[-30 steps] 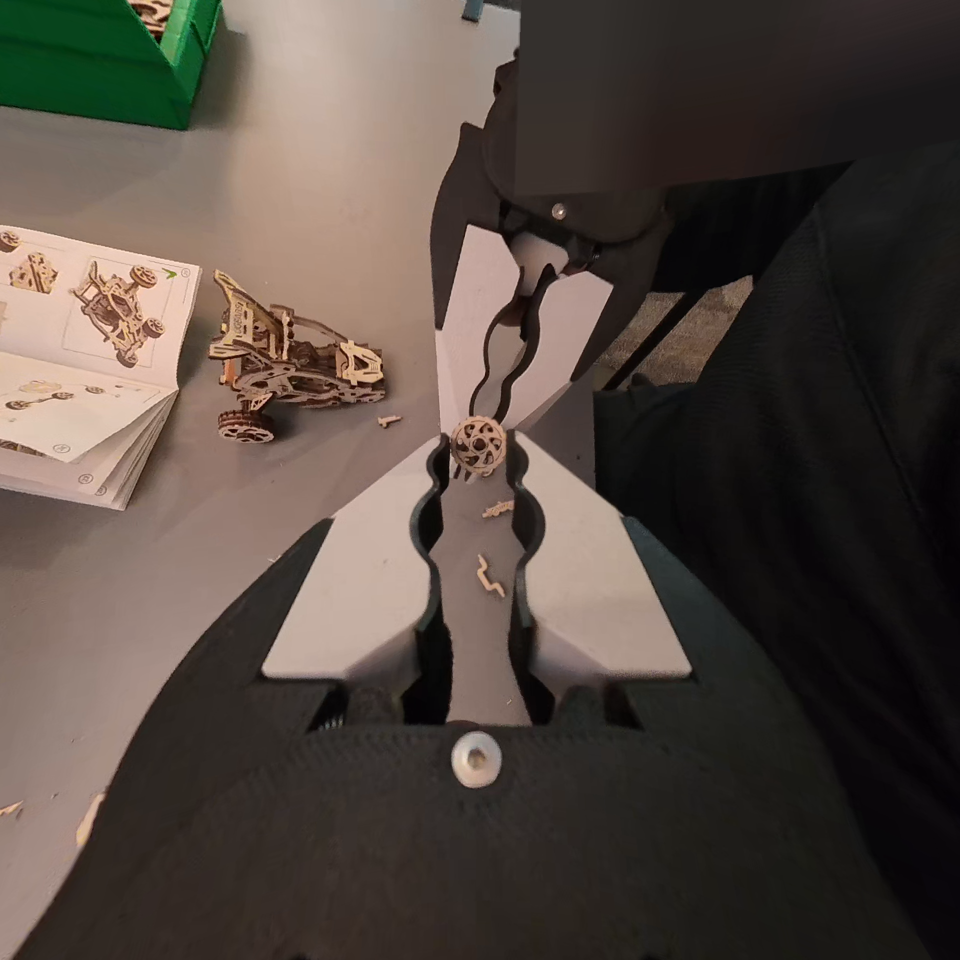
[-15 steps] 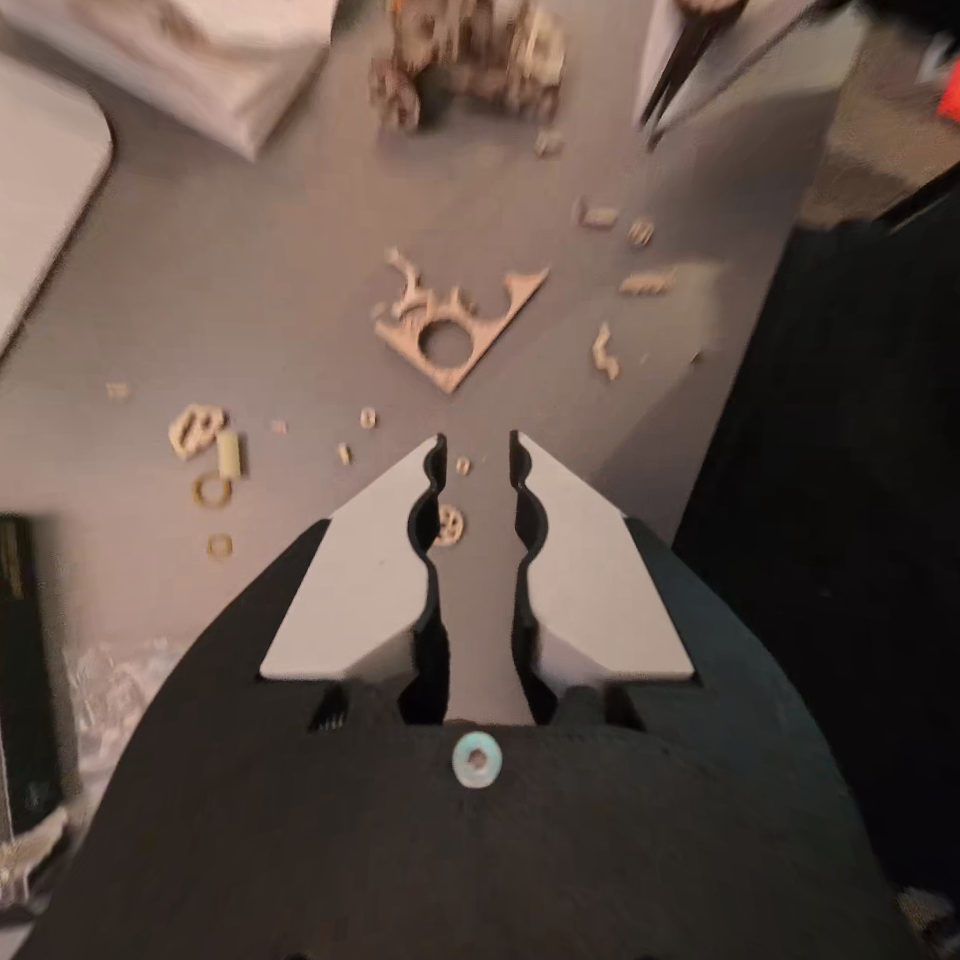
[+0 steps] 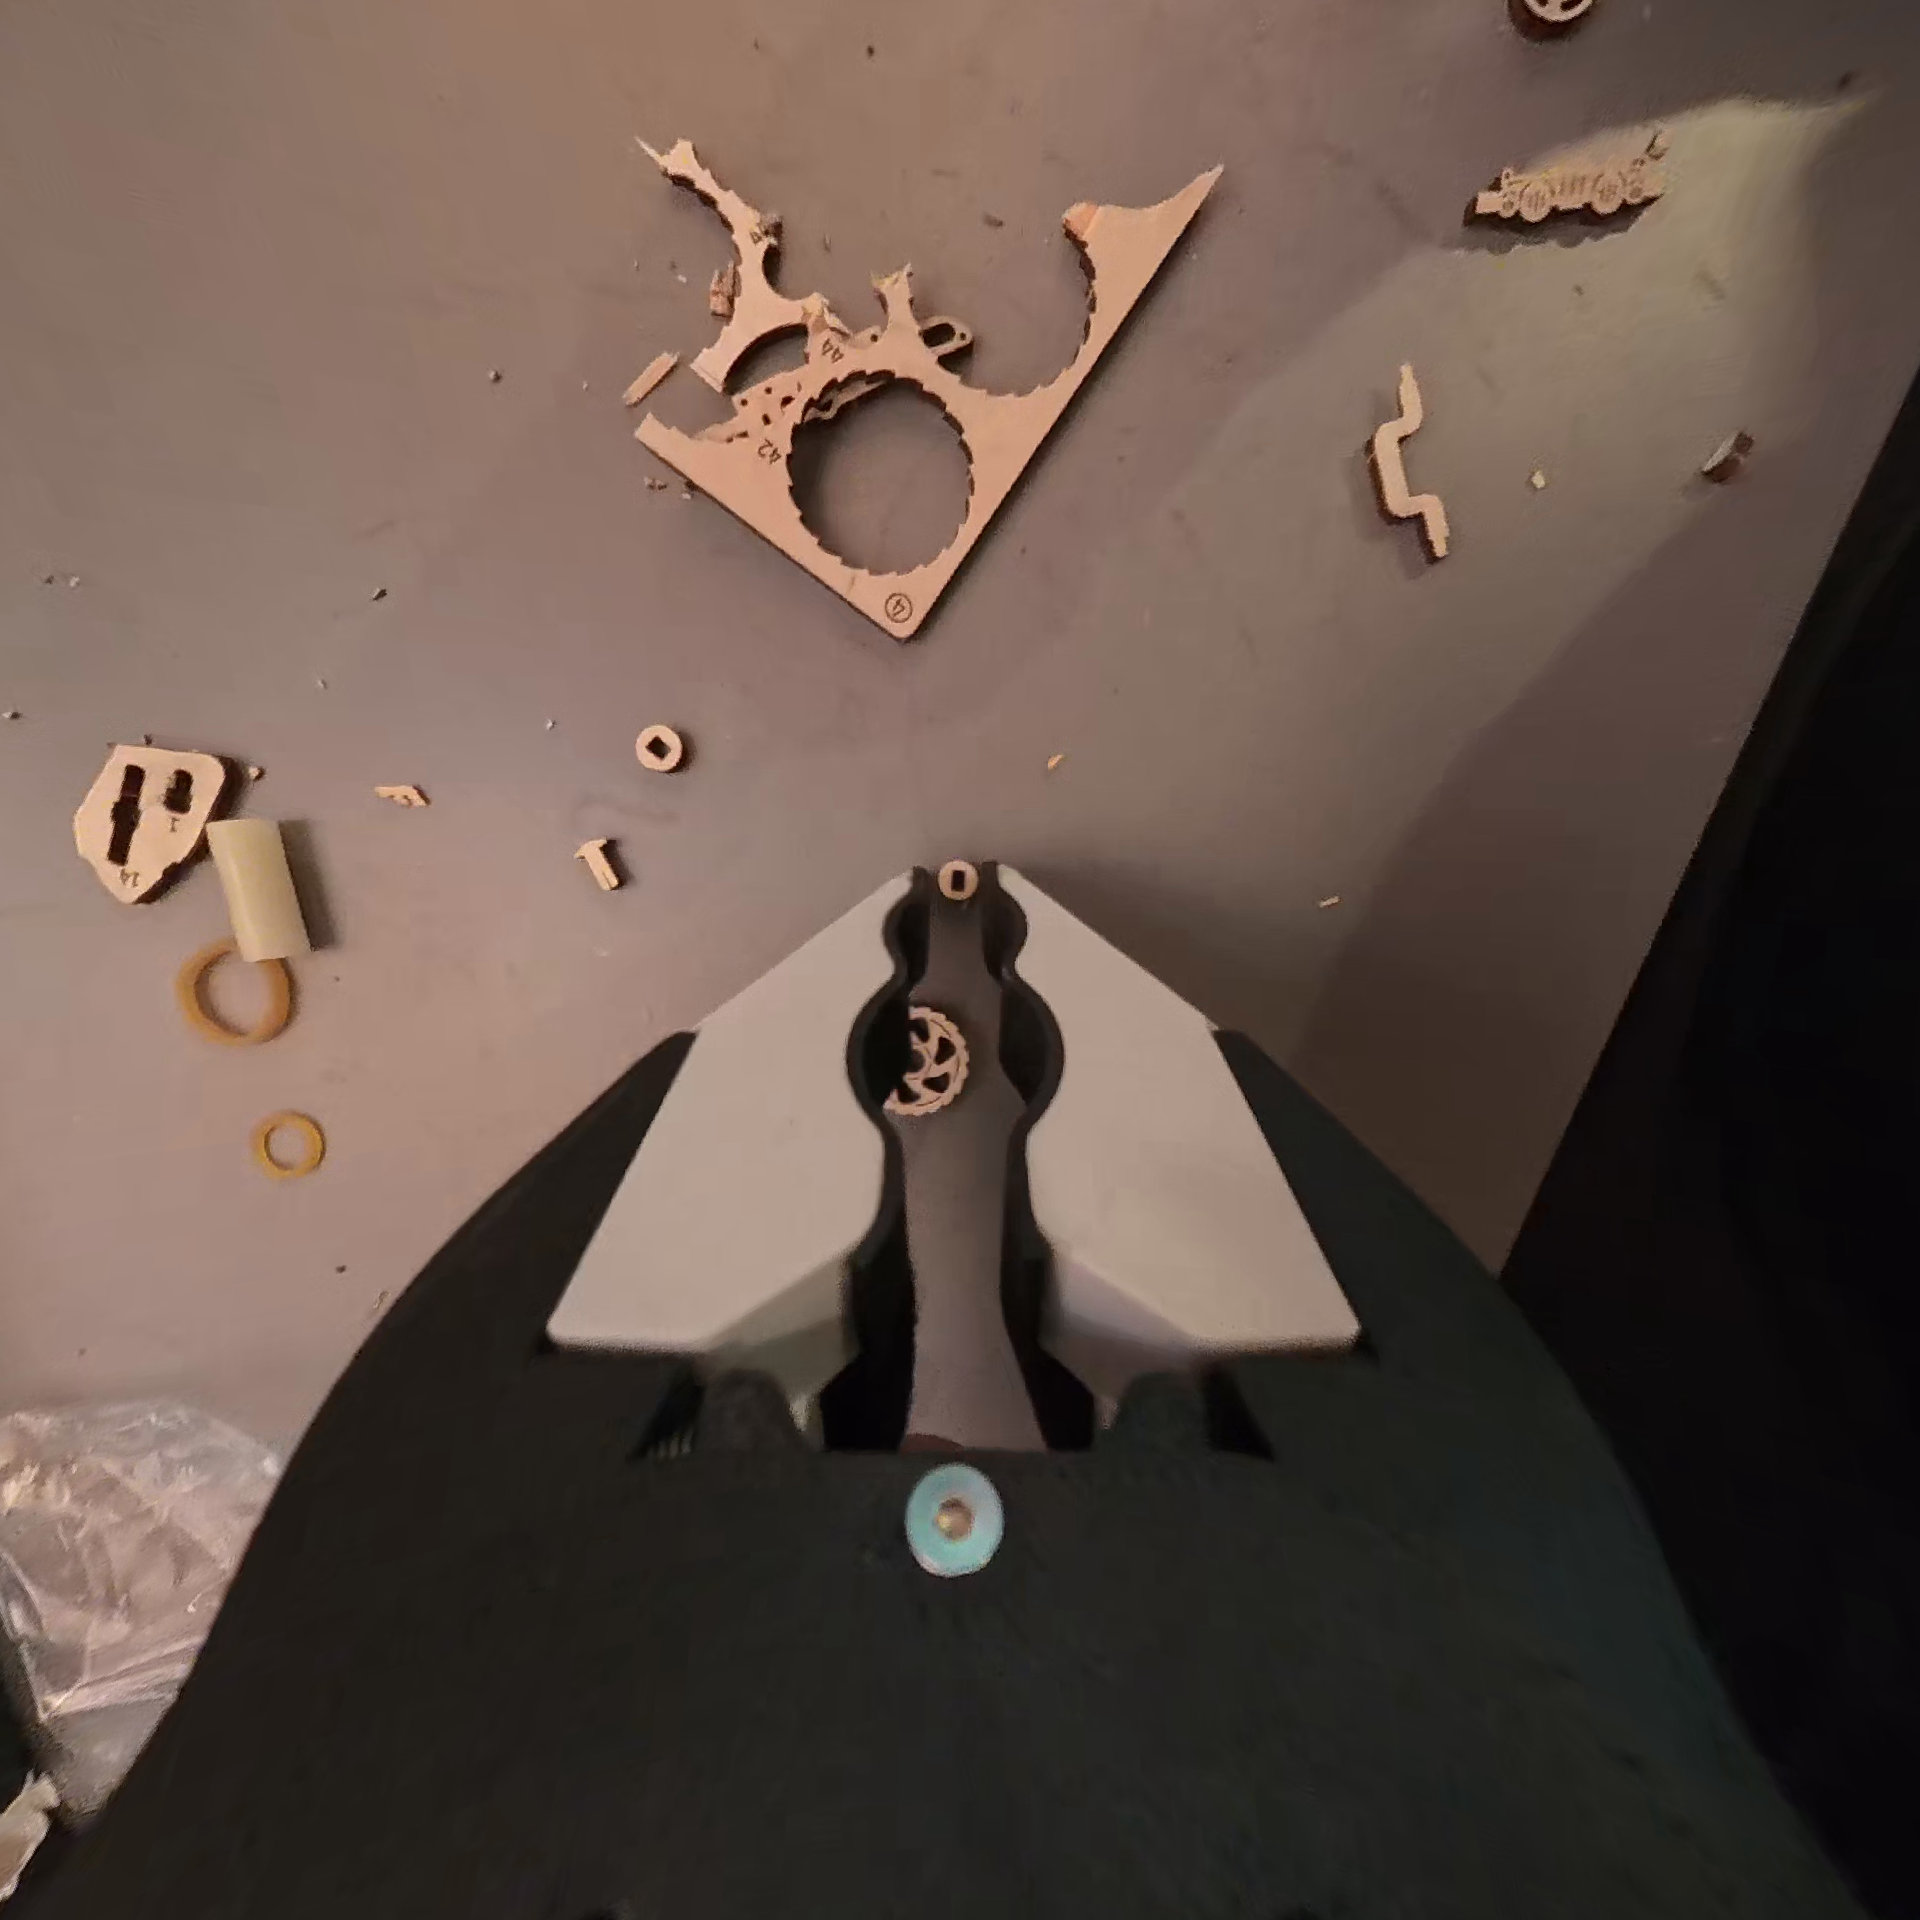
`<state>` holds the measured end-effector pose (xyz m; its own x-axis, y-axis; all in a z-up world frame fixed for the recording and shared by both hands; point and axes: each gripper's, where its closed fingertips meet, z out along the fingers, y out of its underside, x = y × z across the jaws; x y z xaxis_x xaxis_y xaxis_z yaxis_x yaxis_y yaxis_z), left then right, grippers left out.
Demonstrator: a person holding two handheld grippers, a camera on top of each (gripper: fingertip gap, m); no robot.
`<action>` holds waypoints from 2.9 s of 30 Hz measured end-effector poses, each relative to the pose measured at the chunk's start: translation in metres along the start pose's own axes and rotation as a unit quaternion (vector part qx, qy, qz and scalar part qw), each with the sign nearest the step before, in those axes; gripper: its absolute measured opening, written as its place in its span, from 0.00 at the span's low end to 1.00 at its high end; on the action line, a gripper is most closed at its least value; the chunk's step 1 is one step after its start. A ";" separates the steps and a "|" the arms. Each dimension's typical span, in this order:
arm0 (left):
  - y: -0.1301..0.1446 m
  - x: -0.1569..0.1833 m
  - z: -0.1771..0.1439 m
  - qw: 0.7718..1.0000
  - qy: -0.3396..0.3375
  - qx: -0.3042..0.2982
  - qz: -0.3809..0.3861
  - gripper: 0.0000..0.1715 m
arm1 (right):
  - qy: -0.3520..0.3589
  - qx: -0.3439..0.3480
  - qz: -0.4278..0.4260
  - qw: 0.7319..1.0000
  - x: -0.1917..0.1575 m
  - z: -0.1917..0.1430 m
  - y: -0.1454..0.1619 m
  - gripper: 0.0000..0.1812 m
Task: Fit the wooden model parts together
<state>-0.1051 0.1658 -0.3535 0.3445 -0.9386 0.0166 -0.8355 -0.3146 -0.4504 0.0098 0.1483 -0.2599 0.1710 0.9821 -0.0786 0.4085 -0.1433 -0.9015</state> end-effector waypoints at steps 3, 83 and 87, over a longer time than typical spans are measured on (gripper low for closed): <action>-0.001 0.000 0.001 1.000 0.001 0.007 0.000 0.03 | -0.004 0.000 0.001 1.000 0.000 0.002 0.002 0.00; -0.165 -0.010 -0.052 0.895 -0.080 0.377 -0.223 0.02 | 0.334 -0.093 -0.156 0.925 0.086 0.014 -0.003 0.00; -0.161 -0.013 -0.052 0.892 -0.072 0.375 -0.241 0.02 | 0.335 -0.097 -0.163 0.923 0.085 0.016 -0.004 0.00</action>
<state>0.0026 0.2216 -0.2352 0.6829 -0.6753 0.2785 -0.0735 -0.4429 -0.8936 0.0081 0.2341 -0.2697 0.5005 0.6897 0.5233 0.6778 0.0639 -0.7325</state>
